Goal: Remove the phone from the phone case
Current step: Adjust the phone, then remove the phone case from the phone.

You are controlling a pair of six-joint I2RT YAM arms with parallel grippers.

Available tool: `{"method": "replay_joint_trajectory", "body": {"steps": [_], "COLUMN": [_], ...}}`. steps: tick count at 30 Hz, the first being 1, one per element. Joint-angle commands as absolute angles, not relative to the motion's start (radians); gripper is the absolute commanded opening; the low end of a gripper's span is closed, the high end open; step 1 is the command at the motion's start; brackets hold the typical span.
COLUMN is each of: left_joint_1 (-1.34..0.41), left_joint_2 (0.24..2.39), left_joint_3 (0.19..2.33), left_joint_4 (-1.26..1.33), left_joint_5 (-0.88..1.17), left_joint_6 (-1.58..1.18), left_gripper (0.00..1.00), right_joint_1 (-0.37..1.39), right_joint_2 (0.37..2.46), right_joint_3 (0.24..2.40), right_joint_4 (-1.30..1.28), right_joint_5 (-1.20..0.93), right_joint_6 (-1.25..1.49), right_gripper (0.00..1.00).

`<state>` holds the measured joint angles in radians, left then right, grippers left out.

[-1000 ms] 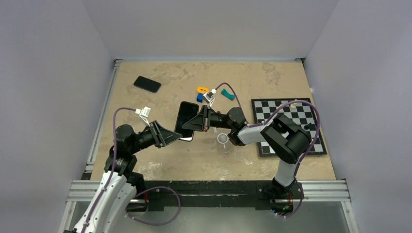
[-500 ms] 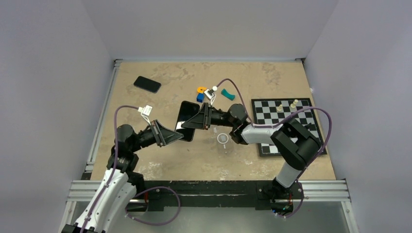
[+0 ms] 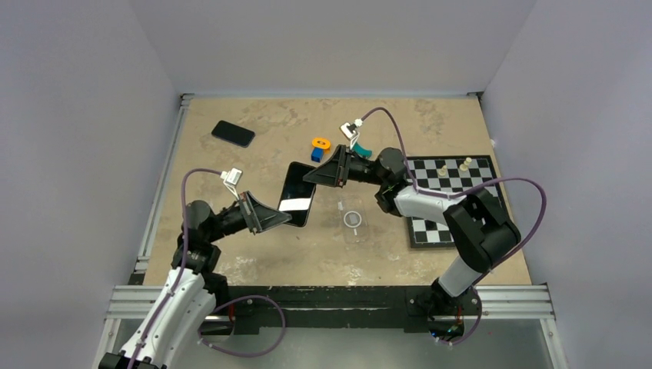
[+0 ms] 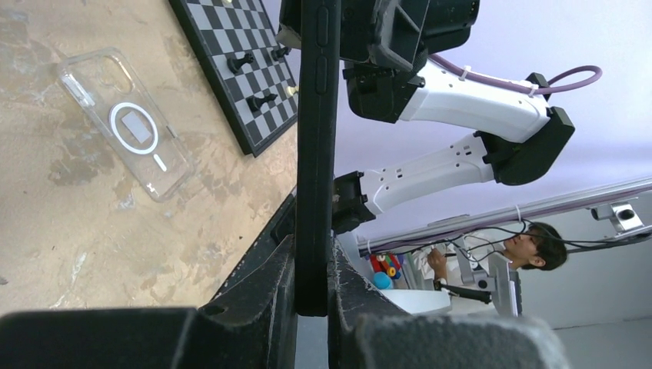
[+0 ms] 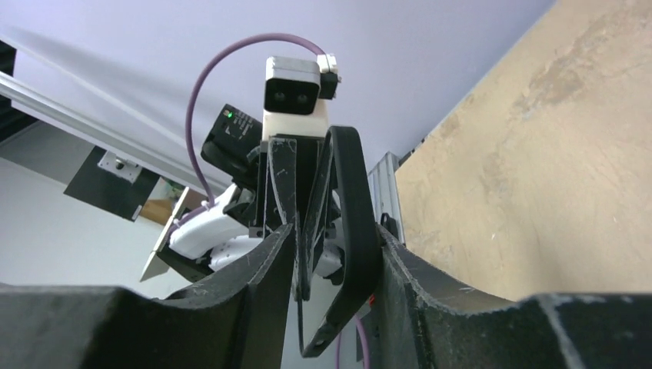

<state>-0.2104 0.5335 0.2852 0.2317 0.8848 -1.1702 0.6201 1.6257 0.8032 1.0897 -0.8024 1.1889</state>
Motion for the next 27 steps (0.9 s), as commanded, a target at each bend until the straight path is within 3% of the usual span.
{"method": "replay_joint_trajectory", "body": {"steps": [1, 10, 15, 17, 19, 20, 21, 23, 25, 27], "left_joint_1": [-0.212, -0.212, -0.212, -0.211, -0.211, -0.211, -0.211, -0.21, -0.21, -0.21], "left_joint_2": [0.535, 0.543, 0.547, 0.538, 0.524, 0.514, 0.497, 0.459, 0.426, 0.412], "left_joint_3": [0.284, 0.29, 0.308, 0.331, 0.377, 0.404, 0.427, 0.454, 0.469, 0.478], "left_joint_4": [0.398, 0.421, 0.408, 0.352, 0.198, 0.105, -0.001, -0.145, -0.219, -0.255], "left_joint_5": [0.916, 0.901, 0.902, 0.901, 0.891, 0.882, 0.863, 0.826, 0.804, 0.801], "left_joint_6": [-1.234, -1.253, -1.25, -1.233, -1.157, -1.108, -1.056, -0.983, -0.939, -0.911], "left_gripper": [0.0, 0.0, 0.0, 0.0, 0.0, 0.09, 0.27, 0.46, 0.54, 0.56], "right_joint_1": [0.621, 0.648, 0.664, 0.663, 0.659, 0.653, 0.649, 0.643, 0.641, 0.637], "right_joint_2": [1.643, 1.656, 1.662, 1.657, 1.653, 1.654, 1.655, 1.657, 1.653, 1.648], "right_joint_3": [0.89, 0.902, 0.928, 0.932, 0.933, 0.938, 0.942, 0.943, 0.943, 0.942], "right_joint_4": [1.175, 1.2, 1.173, 1.155, 1.133, 1.111, 1.106, 1.121, 1.133, 1.149], "right_joint_5": [-0.837, -0.816, -0.808, -0.805, -0.798, -0.8, -0.805, -0.823, -0.837, -0.849], "right_joint_6": [1.197, 1.22, 1.22, 1.221, 1.238, 1.246, 1.258, 1.286, 1.307, 1.325], "right_gripper": [0.42, 0.3, 0.16, 0.0, 0.0, 0.0, 0.0, 0.0, 0.0, 0.0]}}
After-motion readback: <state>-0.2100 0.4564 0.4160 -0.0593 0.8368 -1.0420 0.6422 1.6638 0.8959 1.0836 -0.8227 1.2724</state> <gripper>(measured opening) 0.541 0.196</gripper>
